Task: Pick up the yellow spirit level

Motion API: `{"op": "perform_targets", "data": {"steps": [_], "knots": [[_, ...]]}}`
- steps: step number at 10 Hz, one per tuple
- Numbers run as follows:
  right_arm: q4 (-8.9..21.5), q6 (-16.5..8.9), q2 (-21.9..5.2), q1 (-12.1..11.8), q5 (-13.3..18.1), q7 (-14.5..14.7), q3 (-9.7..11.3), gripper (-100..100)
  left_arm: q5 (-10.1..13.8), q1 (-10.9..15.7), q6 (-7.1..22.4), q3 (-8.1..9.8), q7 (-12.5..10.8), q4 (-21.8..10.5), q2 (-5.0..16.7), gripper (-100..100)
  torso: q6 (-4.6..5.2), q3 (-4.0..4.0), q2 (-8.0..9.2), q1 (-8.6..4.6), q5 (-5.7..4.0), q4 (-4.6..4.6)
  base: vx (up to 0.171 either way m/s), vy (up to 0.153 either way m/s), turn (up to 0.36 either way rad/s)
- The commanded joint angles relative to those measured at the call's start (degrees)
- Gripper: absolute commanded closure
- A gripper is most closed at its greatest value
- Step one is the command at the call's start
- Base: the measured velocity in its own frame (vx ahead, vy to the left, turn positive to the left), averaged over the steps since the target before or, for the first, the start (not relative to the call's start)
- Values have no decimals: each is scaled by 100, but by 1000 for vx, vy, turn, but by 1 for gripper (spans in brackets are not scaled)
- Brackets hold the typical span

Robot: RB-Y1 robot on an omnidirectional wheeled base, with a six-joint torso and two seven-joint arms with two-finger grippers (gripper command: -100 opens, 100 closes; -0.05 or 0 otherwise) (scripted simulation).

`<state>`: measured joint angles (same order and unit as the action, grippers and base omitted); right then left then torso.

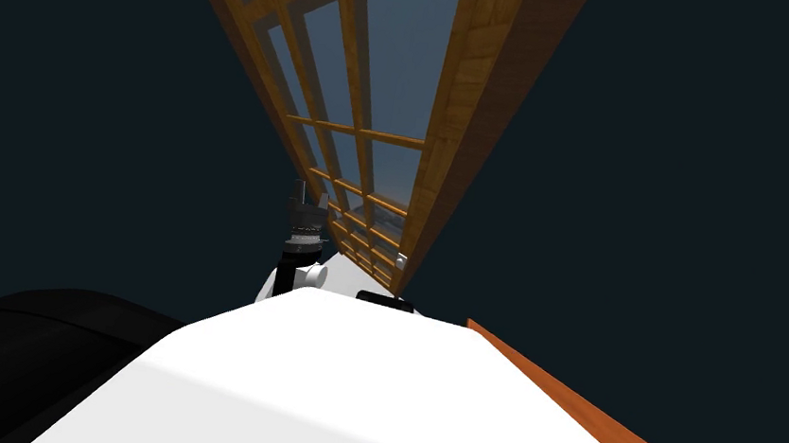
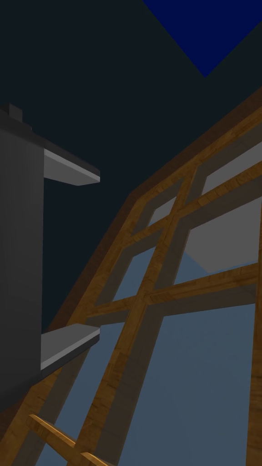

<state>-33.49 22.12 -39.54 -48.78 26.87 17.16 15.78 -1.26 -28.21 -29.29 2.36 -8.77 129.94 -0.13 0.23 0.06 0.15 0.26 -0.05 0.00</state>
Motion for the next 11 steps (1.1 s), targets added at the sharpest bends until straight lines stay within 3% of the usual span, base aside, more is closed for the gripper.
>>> {"op": "perform_targets", "data": {"steps": [1, 2, 3, 5, 6, 8, 9, 10, 11], "knots": [[-33, 37, -50, -2, 286, -286, -68, 100, 0, 0, 0, 0, 0, 0, 0, 0, 0, 0, 0, 0, 0, 0, -16, 49, 10], [-33, 37, -50, -2, 409, -289, -68, 100, 0, 0, 0, 0, 0, 0, 0, 0, 4, 0, 1, 1, -1, -1, -4, 23, -7], [-8, 119, -106, 40, 603, -527, -231, 100, 0, 0, 0, 0, 0, 0, 0, 0, 4, -1, 0, -5, -1, -3, -15, 41, -8], [-8, 119, -106, 40, 843, -633, -231, 100, 0, 0, 0, 0, 0, 0, 0, 0, 3, -1, 1, 1, 2, -3, -14, 27, 2], [17, 201, -162, 81, 1063, -896, -395, 100, 0, 0, 0, 0, 0, 0, 0, 0, 3, -3, -1, -5, 1, -5, -16, 31, -2], [17, 201, -162, 81, 1276, -977, -395, 100, 0, 0, 0, 0, 0, 0, 0, 0, 2, -3, -1, 2, 6, -5, -14, 27, 0], [42, 282, -217, 123, 1506, -1234, -558, 100, 0, 0, 0, 0, 0, 0, 0, 0, 3, -5, -3, -1, 5, -6, -25, 40, -2], [42, 282, -217, 123, 1671, -1321, -558, 100, 0, 0, 0, 0, 0, 0, 0, 0, 1, -3, -1, 4, 9, -5, -17, 39, 5], [67, 364, -273, 165, 1845, -1471, -722, 100, 0, 0, 0, 0, 0, 0, 0, 0, 5, -5, -2, 8, 10, -7, -23, 52, -6]]}}
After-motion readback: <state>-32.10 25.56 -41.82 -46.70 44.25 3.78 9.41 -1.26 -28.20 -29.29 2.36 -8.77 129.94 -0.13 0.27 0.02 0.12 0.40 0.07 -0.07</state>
